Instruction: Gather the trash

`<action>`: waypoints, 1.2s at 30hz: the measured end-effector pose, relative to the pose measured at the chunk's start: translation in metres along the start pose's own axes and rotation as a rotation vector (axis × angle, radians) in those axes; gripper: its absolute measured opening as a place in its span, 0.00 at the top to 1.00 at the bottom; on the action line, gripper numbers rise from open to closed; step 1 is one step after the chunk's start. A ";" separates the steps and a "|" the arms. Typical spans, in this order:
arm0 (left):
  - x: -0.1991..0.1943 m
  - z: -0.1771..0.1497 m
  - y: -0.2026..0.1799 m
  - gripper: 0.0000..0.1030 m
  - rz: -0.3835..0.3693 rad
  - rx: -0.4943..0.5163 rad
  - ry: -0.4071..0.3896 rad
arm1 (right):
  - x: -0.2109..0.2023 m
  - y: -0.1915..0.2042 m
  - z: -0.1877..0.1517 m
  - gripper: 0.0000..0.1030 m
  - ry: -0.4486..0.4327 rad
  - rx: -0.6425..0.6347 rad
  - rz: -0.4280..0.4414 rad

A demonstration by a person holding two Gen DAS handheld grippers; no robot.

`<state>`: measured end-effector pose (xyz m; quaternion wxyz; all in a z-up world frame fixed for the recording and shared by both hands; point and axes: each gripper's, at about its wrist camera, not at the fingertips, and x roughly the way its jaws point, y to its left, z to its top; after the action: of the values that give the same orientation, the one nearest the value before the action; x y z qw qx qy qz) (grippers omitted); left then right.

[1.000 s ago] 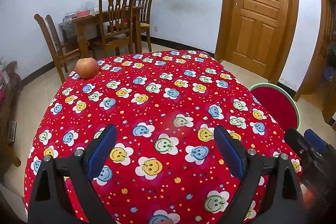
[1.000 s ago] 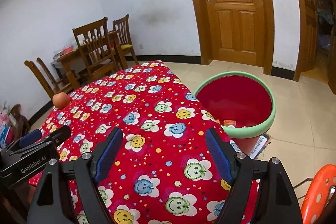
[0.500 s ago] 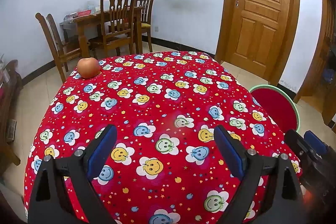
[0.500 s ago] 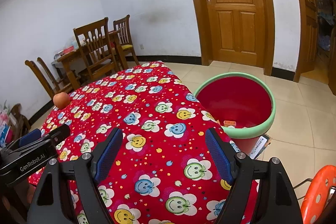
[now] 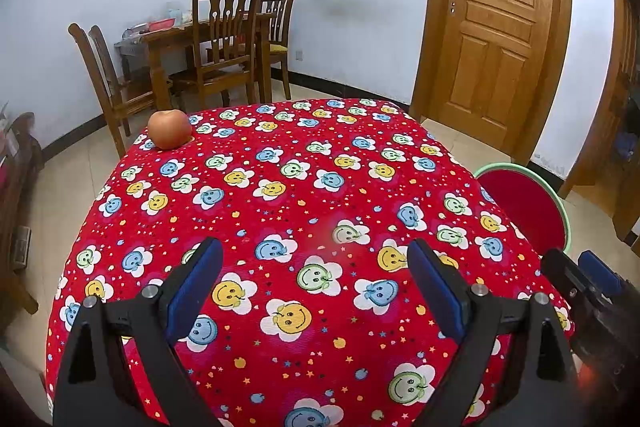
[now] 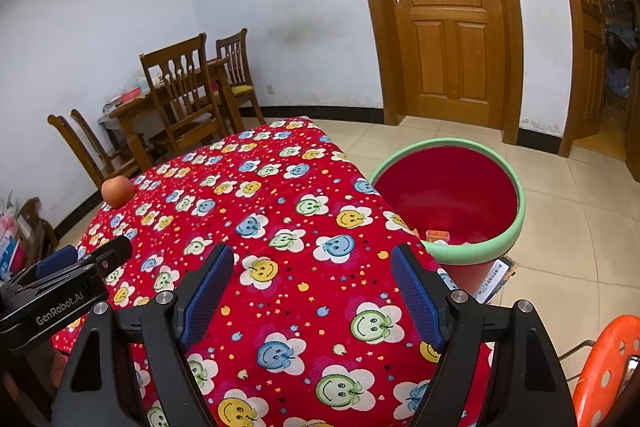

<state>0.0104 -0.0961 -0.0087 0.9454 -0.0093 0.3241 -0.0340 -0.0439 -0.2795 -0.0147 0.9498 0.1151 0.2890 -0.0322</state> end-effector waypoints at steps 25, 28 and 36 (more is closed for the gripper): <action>-0.005 0.002 -0.002 0.11 -0.008 0.005 0.002 | -0.004 -0.004 0.001 0.21 0.007 0.011 -0.033; -0.005 0.002 -0.002 0.11 -0.008 0.004 0.002 | -0.004 -0.004 0.001 0.21 0.008 0.011 -0.033; -0.006 0.002 -0.002 0.11 -0.007 -0.002 0.002 | -0.004 -0.003 0.000 0.21 0.008 0.012 -0.033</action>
<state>0.0068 -0.0978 -0.0038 0.9450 -0.0113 0.3248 -0.0368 -0.0472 -0.2830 -0.0129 0.9474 0.1161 0.2944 -0.0489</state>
